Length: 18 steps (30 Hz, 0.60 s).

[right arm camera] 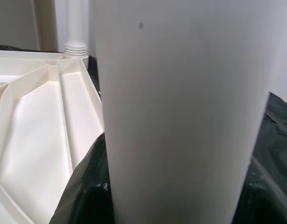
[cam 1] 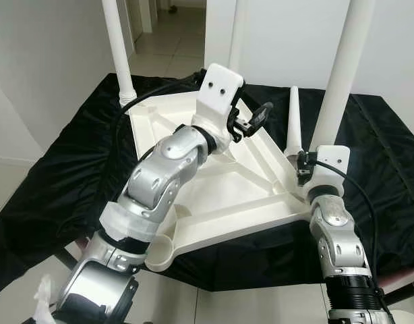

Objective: Building children table

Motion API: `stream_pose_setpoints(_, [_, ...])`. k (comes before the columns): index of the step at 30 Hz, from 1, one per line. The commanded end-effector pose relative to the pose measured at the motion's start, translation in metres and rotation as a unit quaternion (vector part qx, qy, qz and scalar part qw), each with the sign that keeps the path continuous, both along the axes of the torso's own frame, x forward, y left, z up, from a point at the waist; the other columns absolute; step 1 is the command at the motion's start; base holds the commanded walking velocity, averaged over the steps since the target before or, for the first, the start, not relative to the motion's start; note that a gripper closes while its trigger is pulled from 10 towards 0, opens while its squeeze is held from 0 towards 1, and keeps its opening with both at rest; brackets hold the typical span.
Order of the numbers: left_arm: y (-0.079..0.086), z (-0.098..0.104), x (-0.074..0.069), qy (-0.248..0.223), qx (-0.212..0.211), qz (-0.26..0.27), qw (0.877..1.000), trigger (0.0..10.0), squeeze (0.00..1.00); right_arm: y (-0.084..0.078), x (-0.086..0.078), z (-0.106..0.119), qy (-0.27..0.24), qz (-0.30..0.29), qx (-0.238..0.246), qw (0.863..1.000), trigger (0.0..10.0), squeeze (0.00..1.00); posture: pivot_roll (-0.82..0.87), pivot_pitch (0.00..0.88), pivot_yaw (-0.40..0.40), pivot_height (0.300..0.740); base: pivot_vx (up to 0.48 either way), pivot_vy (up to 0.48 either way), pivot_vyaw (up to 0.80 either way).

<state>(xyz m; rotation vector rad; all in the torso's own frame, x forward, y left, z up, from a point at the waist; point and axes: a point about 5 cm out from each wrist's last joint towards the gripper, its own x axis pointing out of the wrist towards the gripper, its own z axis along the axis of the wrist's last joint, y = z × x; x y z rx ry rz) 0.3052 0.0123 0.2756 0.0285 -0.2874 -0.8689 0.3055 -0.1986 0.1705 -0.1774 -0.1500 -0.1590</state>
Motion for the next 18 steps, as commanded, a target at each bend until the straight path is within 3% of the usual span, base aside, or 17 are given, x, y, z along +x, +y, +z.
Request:
stream_pose_setpoints(1, [-0.003, -0.004, -0.006, -0.012, 0.014, -0.031, 0.999, 10.0, 0.0, -0.002, -0.004, 0.004, -0.017, 0.009, 0.0, 1.0, 10.0, 0.0, 0.0, 0.004, 0.013, 0.74, 0.0, 0.0, 0.0])
stream_pose_setpoints(8, [-0.003, -0.025, -0.012, 0.001, 0.042, -0.051, 0.998, 10.0, 0.0, -0.012, -0.011, 0.0, -0.027, 0.003, 0.013, 1.0, 10.0, 0.0, -0.01, 0.022, 0.026, 0.74, 0.0, 0.0, 0.0])
stream_pose_setpoints(10, [-0.007, -0.043, -0.018, 0.016, 0.082, -0.08, 0.993, 10.0, 0.0, -0.017, -0.014, 0.003, -0.048, -0.002, 0.038, 0.998, 10.0, 0.0, -0.01, 0.027, 0.033, 0.74, 0.0, 0.0, 0.0])
stream_pose_setpoints(14, [-0.011, -0.06, -0.024, 0.024, 0.121, -0.108, 0.986, 10.0, 0.0, -0.019, -0.017, 0.007, -0.066, -0.003, 0.051, 0.997, 10.0, 0.0, -0.02, 0.031, 0.035, 0.74, 0.0, 0.0, 0.0])
stream_pose_setpoints(16, [-0.019, -0.08, -0.029, 0.021, 0.178, -0.121, 0.976, 10.0, 0.0, -0.021, -0.018, 0.011, -0.081, -0.013, 0.059, 0.995, 10.0, 0.0, -0.02, 0.037, 0.037, 0.74, 0.0, 0.0, 0.0])
stream_pose_setpoints(18, [-0.019, -0.08, -0.029, 0.021, 0.178, -0.121, 0.976, 10.0, 0.0, -0.021, -0.018, 0.011, -0.081, -0.013, 0.059, 0.995, 10.0, 0.0, -0.02, 0.037, 0.037, 0.74, 0.0, 0.0, 0.0])
